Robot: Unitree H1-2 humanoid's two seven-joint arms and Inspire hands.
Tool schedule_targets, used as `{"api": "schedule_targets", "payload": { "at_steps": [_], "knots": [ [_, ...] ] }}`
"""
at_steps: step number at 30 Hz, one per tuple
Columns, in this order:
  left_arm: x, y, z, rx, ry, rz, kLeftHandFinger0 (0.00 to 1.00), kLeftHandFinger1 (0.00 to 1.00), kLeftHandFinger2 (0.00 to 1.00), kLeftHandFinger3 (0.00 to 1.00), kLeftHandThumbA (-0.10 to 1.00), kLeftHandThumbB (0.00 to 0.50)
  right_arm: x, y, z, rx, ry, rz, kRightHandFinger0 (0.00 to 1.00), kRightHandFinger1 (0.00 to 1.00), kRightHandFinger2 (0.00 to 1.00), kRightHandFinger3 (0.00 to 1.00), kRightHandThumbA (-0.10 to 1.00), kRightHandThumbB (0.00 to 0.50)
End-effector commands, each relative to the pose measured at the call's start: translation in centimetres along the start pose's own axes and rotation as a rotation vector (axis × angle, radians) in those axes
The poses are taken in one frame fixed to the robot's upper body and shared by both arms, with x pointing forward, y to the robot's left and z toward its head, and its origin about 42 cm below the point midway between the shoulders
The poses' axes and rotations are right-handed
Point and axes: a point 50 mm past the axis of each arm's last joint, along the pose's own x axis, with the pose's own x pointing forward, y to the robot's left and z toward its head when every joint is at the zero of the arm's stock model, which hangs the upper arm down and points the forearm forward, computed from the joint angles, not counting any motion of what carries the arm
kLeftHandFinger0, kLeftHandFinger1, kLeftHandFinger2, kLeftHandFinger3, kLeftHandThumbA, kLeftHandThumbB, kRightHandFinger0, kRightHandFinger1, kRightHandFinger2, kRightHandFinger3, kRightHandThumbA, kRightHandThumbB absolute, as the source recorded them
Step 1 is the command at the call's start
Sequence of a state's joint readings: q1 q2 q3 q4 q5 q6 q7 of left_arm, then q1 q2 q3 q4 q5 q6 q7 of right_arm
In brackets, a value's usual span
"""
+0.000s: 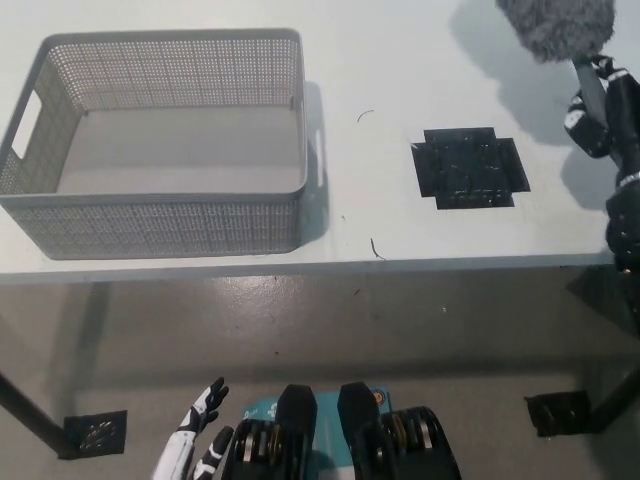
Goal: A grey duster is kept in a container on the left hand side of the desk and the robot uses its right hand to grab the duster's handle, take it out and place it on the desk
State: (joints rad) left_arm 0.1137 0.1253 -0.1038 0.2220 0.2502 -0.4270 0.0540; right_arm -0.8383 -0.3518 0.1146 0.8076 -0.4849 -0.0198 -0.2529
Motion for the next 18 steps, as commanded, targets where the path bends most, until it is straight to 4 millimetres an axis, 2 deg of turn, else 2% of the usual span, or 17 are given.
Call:
{"api": "schedule_targets", "payload": {
  "at_steps": [1,2,3,5,8,10,12,13,14,15,16,17,18],
  "knots": [
    [0.0,0.9,0.8,0.012,-0.065,0.029,1.0,1.0,1.0,1.0,0.96,0.086,1.5,-3.7,1.1,-0.161,-0.169,-0.068,0.0,0.42,0.82,0.89,-0.1,0.159],
    [0.0,0.9,0.8,0.008,-0.063,0.028,1.0,1.0,1.0,1.0,0.96,0.1,1.3,-4.0,0.9,-0.235,-0.217,-0.06,0.0,0.4,0.8,0.8,-0.1,0.179],
    [0.0,0.8,0.8,0.006,-0.061,0.028,1.0,1.0,1.0,1.0,0.96,0.103,1.3,-4.0,0.8,-0.262,-0.234,-0.059,0.0,0.38,0.8,0.76,-0.1,0.185],
    [0.1,1.2,0.9,0.009,-0.067,0.037,1.0,1.0,1.0,1.0,0.95,0.09,1.4,-4.0,0.8,-0.354,-0.266,-0.039,0.0,0.39,0.81,0.76,-0.1,0.166],
    [0.1,1.3,0.9,0.018,-0.072,0.035,1.0,1.0,1.0,1.0,0.95,0.074,1.4,-4.3,-0.5,-0.462,-0.285,-0.01,0.0,0.44,0.87,0.78,-0.1,0.18],
    [0.1,1.6,1.0,0.02,-0.075,0.042,1.0,1.0,1.0,1.0,0.95,0.075,1.3,-4.2,-1.2,-0.482,-0.296,-0.017,0.0,0.44,0.84,0.71,-0.1,0.205],
    [0.1,1.6,1.0,0.019,-0.074,0.045,1.0,1.0,1.0,1.0,0.95,0.08,1.3,-4.3,-1.7,-0.504,-0.296,-0.003,0.0,0.41,0.79,0.66,-0.1,0.204],
    [0.2,1.7,1.1,0.021,-0.076,0.045,1.0,1.0,1.0,1.0,0.96,0.082,1.3,-4.4,-2.1,-0.535,-0.295,0.013,0.0,0.37,0.73,0.56,-0.1,0.21],
    [0.3,1.8,1.1,0.022,-0.078,0.045,1.0,1.0,1.0,1.0,0.96,0.083,1.3,-4.5,-2.1,-0.542,-0.296,0.015,0.0,0.35,0.7,0.51,-0.1,0.21],
    [0.4,1.8,1.1,0.021,-0.08,0.046,1.0,1.0,1.0,1.0,0.96,0.084,1.2,-4.5,-2.7,-0.591,-0.313,0.031,0.0,0.32,0.6,0.59,-0.1,0.263],
    [0.5,1.9,1.1,0.021,-0.082,0.047,1.0,1.0,1.0,1.0,0.95,0.077,1.1,-4.4,-3.1,-0.635,-0.325,0.058,0.0,0.25,0.49,0.45,-0.1,0.252],
    [0.6,2.0,1.1,0.021,-0.084,0.05,1.0,1.0,1.0,1.0,0.95,0.079,1.0,-4.3,-3.3,-0.673,-0.321,0.096,0.0,0.25,0.53,0.38,-0.1,0.212],
    [0.6,2.0,1.1,0.02,-0.084,0.053,1.0,1.0,1.0,1.0,0.95,0.079,1.0,-4.2,-3.3,-0.698,-0.314,0.122,0.0,0.28,0.59,0.37,-0.1,0.199]
  ]
}}
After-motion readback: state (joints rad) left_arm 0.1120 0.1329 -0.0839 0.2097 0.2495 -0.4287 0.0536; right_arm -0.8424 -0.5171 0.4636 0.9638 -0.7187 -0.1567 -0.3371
